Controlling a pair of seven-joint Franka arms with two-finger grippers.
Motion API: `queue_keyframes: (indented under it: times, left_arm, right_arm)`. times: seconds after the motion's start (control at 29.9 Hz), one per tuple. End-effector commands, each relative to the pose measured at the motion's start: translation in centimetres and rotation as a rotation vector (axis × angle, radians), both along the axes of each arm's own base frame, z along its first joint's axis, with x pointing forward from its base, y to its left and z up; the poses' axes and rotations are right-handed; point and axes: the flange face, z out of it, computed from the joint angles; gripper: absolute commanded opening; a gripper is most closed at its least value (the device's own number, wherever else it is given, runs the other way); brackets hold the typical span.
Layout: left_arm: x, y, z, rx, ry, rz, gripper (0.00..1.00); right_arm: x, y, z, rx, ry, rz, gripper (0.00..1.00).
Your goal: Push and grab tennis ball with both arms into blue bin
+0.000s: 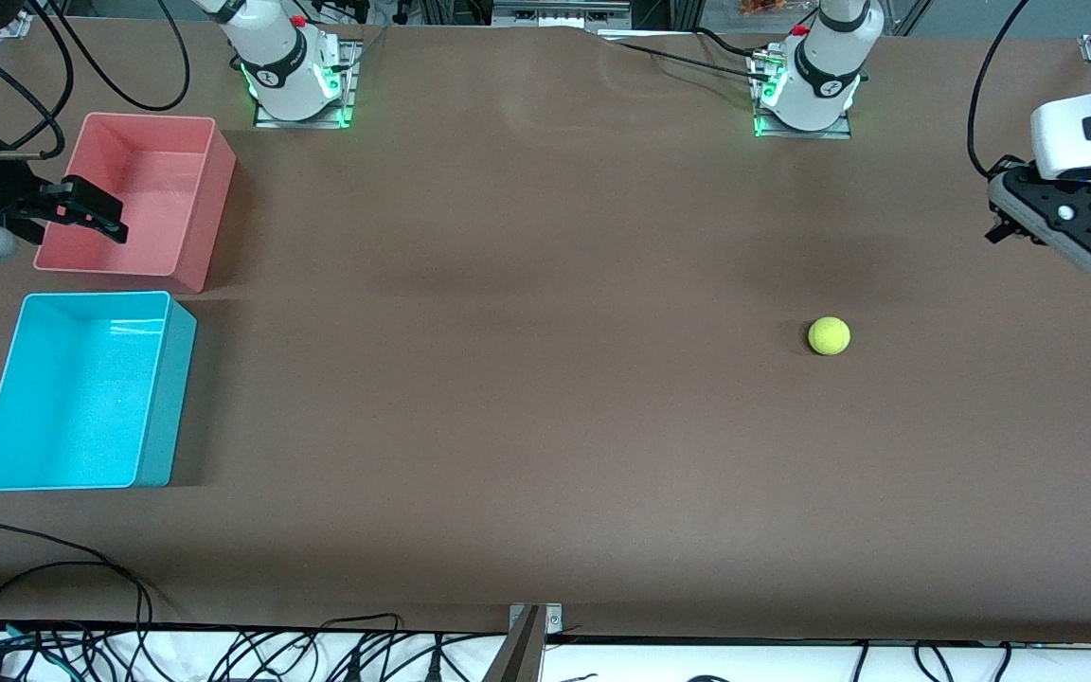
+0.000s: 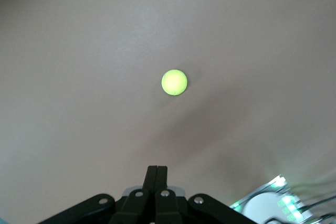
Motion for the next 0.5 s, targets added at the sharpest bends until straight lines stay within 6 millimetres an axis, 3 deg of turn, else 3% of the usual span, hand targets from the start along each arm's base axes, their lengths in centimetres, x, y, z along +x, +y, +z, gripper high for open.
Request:
queue_keyframes:
  times: [0.0,0.47]
  left_arm:
    - [-0.3,0.0,-3.2,-0.003,-0.015,-0.110,0.00]
    - [-1.9,0.4,-11.7,-0.021,0.004,-0.332,0.00]
  right_arm:
    - [0.2,0.0,0.5,0.006,-0.001,0.011,1.00]
    - [0.1,0.0,0.6,0.006,-0.001,0.011,1.00]
